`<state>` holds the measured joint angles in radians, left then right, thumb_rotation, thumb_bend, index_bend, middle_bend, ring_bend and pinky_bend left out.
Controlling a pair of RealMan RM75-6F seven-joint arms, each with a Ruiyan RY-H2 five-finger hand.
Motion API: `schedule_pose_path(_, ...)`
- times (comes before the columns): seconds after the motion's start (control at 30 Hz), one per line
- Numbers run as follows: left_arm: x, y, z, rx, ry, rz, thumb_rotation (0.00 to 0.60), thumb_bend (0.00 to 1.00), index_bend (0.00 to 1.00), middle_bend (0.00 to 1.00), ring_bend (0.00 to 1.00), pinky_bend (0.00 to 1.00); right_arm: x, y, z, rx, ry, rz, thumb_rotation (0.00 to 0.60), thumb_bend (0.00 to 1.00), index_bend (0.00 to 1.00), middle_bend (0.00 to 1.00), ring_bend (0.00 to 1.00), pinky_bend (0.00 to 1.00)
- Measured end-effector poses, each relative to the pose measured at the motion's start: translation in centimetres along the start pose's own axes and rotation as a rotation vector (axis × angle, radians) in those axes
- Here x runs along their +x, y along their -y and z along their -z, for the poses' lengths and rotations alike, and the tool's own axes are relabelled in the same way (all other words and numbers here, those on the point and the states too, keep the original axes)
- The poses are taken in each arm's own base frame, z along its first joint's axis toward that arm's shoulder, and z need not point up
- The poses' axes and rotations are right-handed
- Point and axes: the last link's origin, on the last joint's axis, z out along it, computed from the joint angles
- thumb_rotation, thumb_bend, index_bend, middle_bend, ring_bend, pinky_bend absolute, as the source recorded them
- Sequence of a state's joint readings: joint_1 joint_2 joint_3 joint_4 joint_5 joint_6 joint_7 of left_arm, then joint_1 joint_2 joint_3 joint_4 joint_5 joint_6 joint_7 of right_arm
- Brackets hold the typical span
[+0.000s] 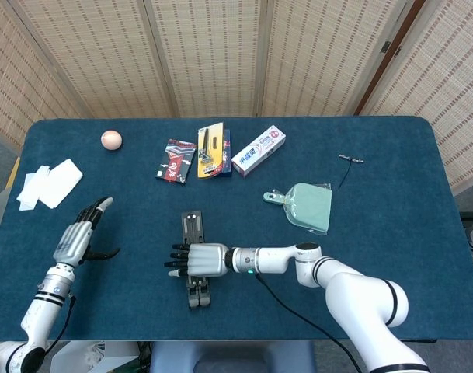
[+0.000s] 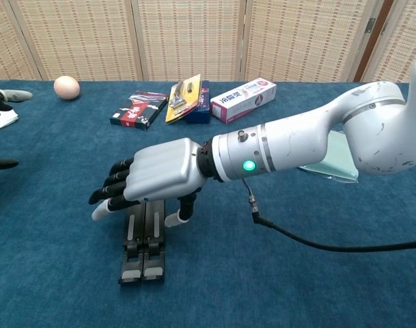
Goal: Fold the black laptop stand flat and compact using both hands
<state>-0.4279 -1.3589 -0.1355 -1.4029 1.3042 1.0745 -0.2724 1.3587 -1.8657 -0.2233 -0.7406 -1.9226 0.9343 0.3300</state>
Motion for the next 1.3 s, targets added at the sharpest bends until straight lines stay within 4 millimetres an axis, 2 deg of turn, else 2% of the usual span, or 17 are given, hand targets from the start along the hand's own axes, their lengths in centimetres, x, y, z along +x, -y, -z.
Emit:
schedule_pose_path(0.27, 0.7, -0.4, -0.2, -0.012, -0.012, -0.01, 0.6, 0.17, 0.0, 0.0, 0.0, 0.0, 0.6, -0.6, 1.4, -0.048, -0.037, -0.016, 0.6, 0.22, 0.0, 0.0, 0.0, 0.0)
schedule_pose_path(0.47, 1.6, -0.7, -0.2, -0.02, -0.046, -0.041, 0.6, 0.17, 0.0, 0.0, 0.0, 0.0, 1.4, -1.7, 4.9, -0.173, -0.102, -0.045, 0.6, 0.22, 0.0, 0.0, 0.0, 0.0)
schedule_pose_path(0.63, 2.6, -0.5, 0.1, -0.01, -0.072, -0.105, 0.6, 0.17, 0.0, 0.0, 0.0, 0.0, 1.8, -2.0, 10.1, -0.335, -0.141, -0.067, 0.6, 0.21, 0.0, 0.0, 0.0, 0.0)
schedule_pose_path(0.77, 3.9, -0.1, 0.7, 0.009, -0.106, -0.176, 0.6, 0.17, 0.0, 0.0, 0.0, 0.0, 1.8, -1.1, 15.1, -0.512, -0.165, -0.097, 0.6, 0.21, 0.0, 0.0, 0.0, 0.0)
schedule_pose_path(1.0, 5.3, 0.7, 3.0, 0.048, -0.172, -0.271, 0.6, 0.17, 0.0, 0.0, 0.0, 0.0, 0.8, 1.6, 25.9, -0.9, -0.144, -0.132, 0.6, 0.22, 0.0, 0.0, 0.0, 0.0)
schedule_pose_path(1.2, 5.7, 1.4, 6.0, 0.087, -0.21, -0.35, 0.6, 0.17, 0.0, 0.0, 0.0, 0.0, -0.5, 4.9, 32.7, -1.166, -0.093, -0.22, 0.6, 0.22, 0.0, 0.0, 0.0, 0.0)
schedule_pose_path(1.3, 5.7, 1.3, 7.1, 0.098, -0.22, -0.373, 0.6, 0.17, 0.0, 0.0, 0.0, 0.0, -1.3, 6.8, 35.3, -1.255, -0.04, -0.275, 0.6, 0.22, 0.0, 0.0, 0.0, 0.0)
